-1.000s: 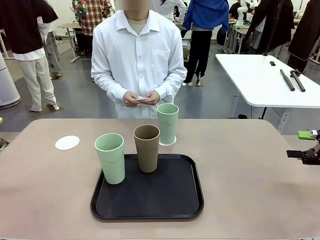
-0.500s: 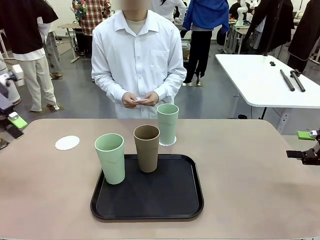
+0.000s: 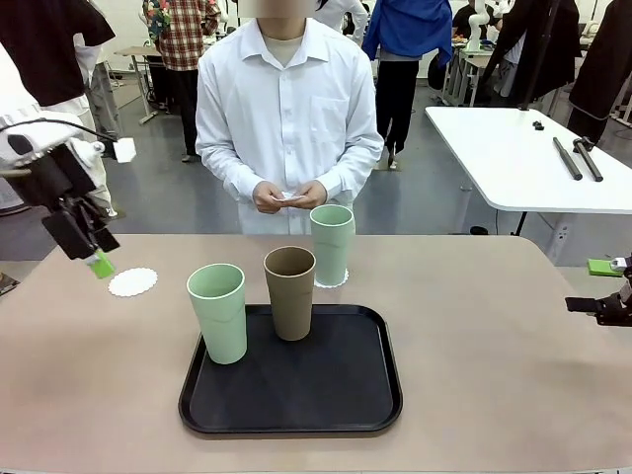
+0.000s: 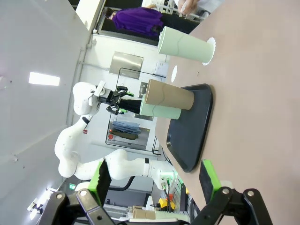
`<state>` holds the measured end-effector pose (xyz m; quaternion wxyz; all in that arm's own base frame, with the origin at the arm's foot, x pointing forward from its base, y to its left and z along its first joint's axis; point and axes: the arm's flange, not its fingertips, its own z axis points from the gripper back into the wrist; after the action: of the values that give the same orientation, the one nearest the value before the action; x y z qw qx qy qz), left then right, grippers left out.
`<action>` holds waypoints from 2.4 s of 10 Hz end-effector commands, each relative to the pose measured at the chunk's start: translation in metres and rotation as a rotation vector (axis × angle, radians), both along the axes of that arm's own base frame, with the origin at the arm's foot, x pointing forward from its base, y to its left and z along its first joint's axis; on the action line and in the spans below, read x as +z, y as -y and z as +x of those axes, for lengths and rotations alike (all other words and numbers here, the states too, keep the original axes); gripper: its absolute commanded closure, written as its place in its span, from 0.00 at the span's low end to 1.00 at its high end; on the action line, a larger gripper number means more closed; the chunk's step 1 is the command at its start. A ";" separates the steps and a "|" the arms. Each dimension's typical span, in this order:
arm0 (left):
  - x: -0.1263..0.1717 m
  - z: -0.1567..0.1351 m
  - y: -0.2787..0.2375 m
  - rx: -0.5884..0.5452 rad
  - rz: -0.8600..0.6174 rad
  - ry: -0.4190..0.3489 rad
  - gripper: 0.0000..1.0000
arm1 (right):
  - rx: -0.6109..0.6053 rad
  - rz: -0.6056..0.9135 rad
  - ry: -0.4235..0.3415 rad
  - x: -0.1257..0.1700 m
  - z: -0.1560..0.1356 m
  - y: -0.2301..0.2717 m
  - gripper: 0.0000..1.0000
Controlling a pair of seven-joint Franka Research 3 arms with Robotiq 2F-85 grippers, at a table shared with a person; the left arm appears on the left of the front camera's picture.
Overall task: Place coasters on the table and set cups on them.
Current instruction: Take one Reusable plastic cup from the Flat Tray and place it on a coaster set by the human.
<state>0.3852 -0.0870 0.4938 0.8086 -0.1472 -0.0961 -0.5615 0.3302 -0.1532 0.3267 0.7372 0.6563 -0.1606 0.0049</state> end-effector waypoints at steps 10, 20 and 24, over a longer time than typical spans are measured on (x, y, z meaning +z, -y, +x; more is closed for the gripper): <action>-0.016 0.013 -0.025 -0.242 -0.427 0.085 0.00 | 0.002 0.008 0.003 0.001 -0.001 0.000 0.00; -0.181 0.031 -0.072 -0.345 -0.852 0.305 0.00 | 0.002 0.008 0.003 0.001 -0.001 0.000 0.00; -0.219 0.045 -0.057 -0.251 -0.837 0.205 0.00 | 0.002 0.008 0.003 0.001 -0.001 0.000 0.00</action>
<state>0.4243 -0.0240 0.2808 0.5853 -0.4043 -0.3747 -0.5946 0.3299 -0.1536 0.3266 0.7371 0.6564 -0.1609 0.0043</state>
